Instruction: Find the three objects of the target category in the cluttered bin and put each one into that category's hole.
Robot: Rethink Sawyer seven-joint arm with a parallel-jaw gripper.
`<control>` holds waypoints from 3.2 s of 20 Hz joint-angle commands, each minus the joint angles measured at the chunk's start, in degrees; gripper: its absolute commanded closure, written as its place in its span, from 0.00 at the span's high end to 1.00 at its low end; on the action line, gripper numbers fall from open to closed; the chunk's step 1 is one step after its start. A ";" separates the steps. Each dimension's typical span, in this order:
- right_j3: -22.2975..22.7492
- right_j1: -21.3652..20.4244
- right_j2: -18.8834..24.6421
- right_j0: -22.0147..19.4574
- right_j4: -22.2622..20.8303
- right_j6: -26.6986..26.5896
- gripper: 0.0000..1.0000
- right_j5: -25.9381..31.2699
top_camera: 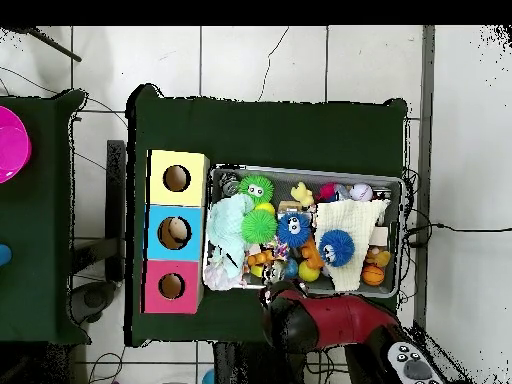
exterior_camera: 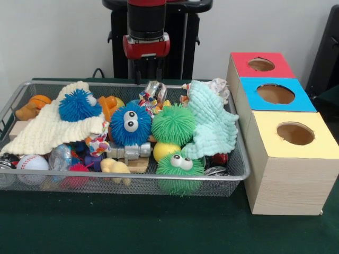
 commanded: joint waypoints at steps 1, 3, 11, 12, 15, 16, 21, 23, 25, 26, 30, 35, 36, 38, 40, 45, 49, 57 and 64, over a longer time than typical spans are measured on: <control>-5.00 3.07 5.59 -1.28 -4.86 -2.04 1.00 0.68; -6.02 4.72 3.73 0.41 -6.44 -0.44 1.00 -1.28; -6.82 6.56 -0.41 4.73 -7.89 4.57 1.00 -5.54; -6.33 5.54 0.04 4.59 -7.36 4.36 1.00 -4.41; -4.25 1.08 2.89 3.05 -4.32 2.95 1.00 0.77; -3.69 -0.36 3.97 2.47 -3.17 2.28 1.00 2.58; -2.32 -3.64 7.90 0.06 -0.48 -0.36 1.00 7.11; -2.14 -4.97 9.01 -0.59 0.33 -1.37 1.00 8.87; -2.02 -6.59 10.22 -1.22 1.40 -2.50 1.00 10.96; -2.16 -7.21 10.81 -1.45 1.91 -3.08 1.00 12.11; -2.83 -8.54 12.39 -1.99 3.76 -3.54 1.00 15.14; -4.00 -7.16 11.45 -0.71 1.97 -0.73 1.00 12.83; -4.23 -6.98 11.21 -0.42 1.88 -0.34 1.00 12.71; -4.34 -7.04 11.11 -0.18 1.94 -0.04 1.00 12.79; -4.34 -7.03 11.10 -0.13 1.97 0.16 1.00 12.48; -6.31 -3.84 9.10 1.53 -0.20 1.82 1.00 9.72; -8.28 -1.12 7.82 2.44 -1.46 2.69 1.00 7.50; -11.08 0.43 7.67 2.70 -0.34 2.63 1.00 8.42; -12.69 -0.94 9.94 0.63 3.54 0.34 1.00 14.33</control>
